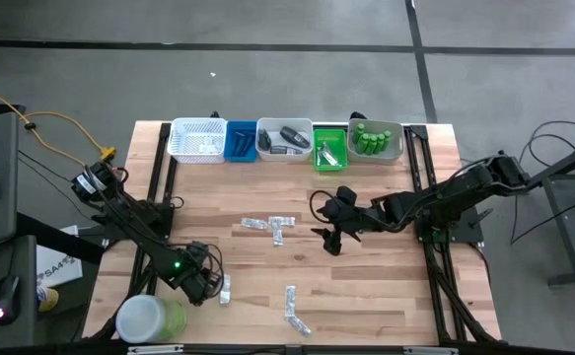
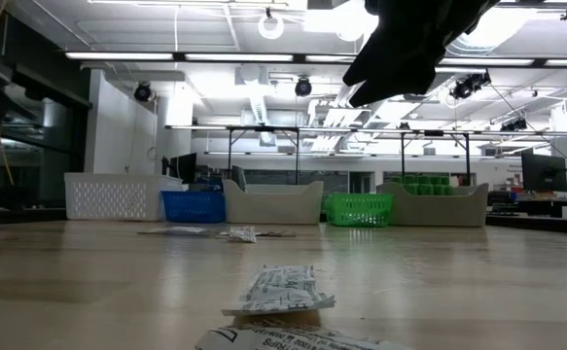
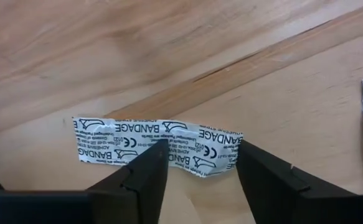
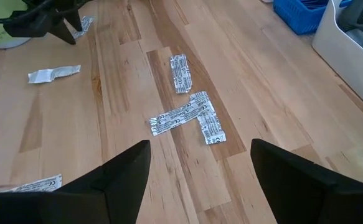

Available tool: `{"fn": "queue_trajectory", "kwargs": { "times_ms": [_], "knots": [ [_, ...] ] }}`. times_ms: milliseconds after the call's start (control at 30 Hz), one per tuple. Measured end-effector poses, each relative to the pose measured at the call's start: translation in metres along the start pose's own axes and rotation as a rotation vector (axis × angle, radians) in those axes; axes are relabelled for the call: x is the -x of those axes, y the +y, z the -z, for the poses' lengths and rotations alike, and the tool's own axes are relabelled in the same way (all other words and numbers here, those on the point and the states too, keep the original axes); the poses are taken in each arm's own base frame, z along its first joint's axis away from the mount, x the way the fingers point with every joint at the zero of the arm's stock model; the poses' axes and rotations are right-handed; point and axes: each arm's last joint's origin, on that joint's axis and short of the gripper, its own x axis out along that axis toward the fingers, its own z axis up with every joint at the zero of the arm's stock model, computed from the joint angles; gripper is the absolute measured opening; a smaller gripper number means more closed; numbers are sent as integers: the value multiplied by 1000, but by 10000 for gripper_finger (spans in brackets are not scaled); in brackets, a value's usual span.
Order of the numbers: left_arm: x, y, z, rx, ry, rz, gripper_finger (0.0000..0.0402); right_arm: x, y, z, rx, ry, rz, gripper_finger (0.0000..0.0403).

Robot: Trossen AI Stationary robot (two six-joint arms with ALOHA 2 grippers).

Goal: Pick & Place Travel size toiletries
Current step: Put the bandage pack into the left white bin

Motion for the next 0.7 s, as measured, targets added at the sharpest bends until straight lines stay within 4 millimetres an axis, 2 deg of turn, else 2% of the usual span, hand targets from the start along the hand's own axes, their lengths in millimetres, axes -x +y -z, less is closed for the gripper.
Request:
{"fn": "queue_trajectory", "kwargs": {
  "times_ms": [200, 433, 600, 700],
  "knots": [
    [0, -1, 1, 1, 14, 2, 114, 0, 0, 0, 0, 0, 0, 270],
    [-1, 0, 1, -51, 21, -9, 16, 0, 0, 0, 0, 0, 0, 270],
    [10, -6, -2, -111, -3, -1, 5, 0, 0, 0, 0, 2, -2, 270],
    [32, -14, -11, -160, -63, 31, 3, 0, 0, 0, 0, 2, -3, 270]
  ]
}}
